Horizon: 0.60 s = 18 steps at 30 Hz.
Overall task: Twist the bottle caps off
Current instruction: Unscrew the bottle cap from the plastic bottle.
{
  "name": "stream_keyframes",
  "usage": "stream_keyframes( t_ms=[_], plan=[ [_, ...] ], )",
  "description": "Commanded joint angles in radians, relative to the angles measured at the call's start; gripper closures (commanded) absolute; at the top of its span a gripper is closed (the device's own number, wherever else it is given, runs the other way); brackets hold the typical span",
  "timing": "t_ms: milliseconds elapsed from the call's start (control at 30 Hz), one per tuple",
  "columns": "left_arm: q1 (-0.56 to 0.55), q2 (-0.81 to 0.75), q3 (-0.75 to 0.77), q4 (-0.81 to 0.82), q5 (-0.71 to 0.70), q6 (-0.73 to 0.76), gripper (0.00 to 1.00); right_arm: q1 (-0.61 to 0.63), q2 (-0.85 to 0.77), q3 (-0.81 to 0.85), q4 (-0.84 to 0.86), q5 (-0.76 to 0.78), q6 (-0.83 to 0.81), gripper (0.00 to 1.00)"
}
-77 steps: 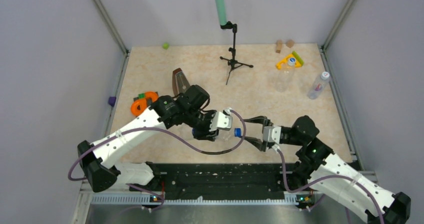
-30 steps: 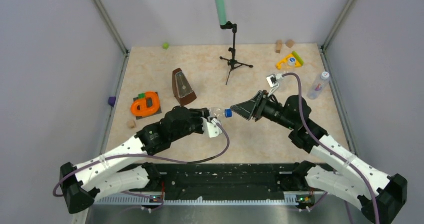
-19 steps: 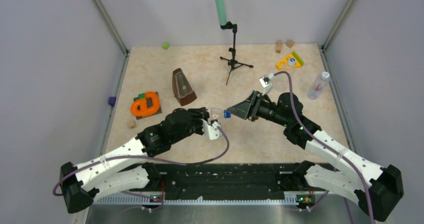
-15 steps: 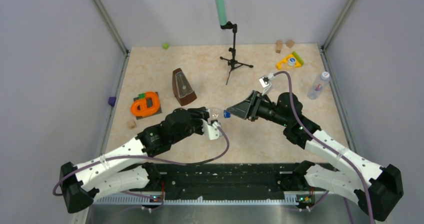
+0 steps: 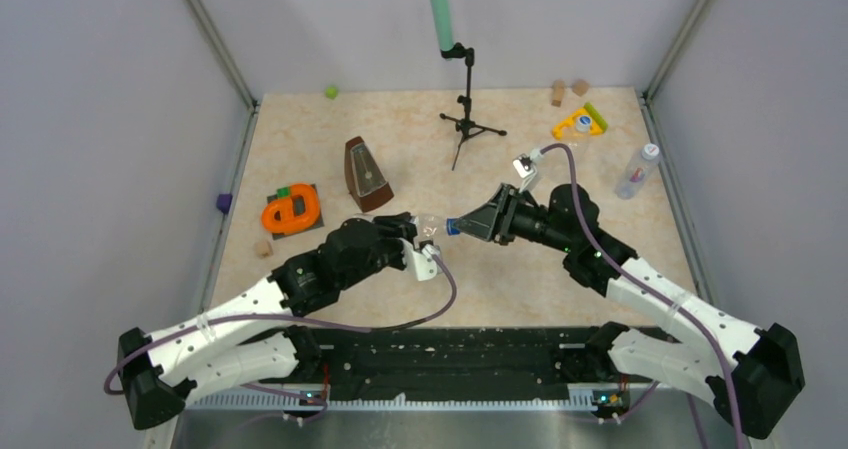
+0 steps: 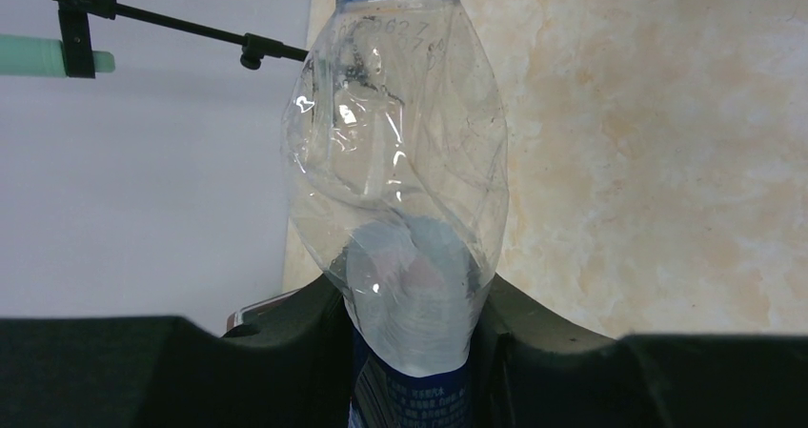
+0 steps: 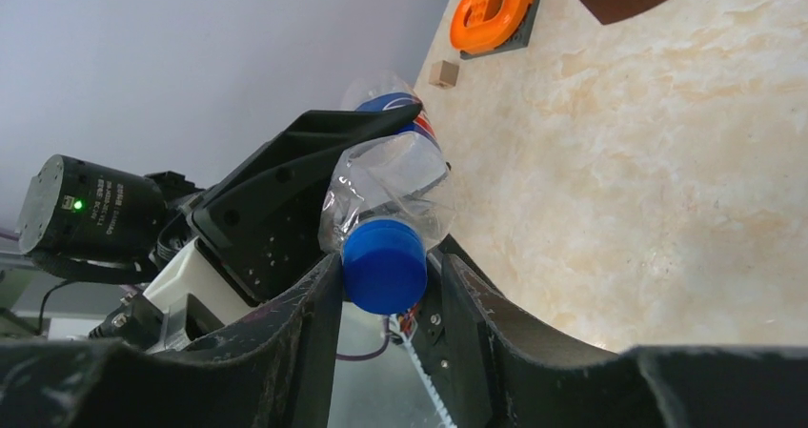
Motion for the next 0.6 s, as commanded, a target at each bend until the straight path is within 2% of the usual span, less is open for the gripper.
stream_keyframes(
  t_ms=[0,100,333,567],
  plan=[
    [-0.005,-0.021,0.001,0.056,0.001,-0.009,1.0,-0.005,0.01,0.014,0.036,-0.041,0.003,0.59],
    [-0.006,-0.016,0.001,0.05,0.0,-0.009,1.0,-0.005,0.008,0.011,0.04,-0.052,-0.001,0.6],
    [-0.006,-0.002,0.024,0.028,0.029,-0.023,1.0,-0.005,-0.008,-0.011,0.043,-0.057,-0.033,0.78],
    [-0.004,0.023,0.101,-0.075,0.223,-0.165,1.0,-0.005,-0.028,-0.011,0.028,-0.062,-0.186,0.98]
  ],
)
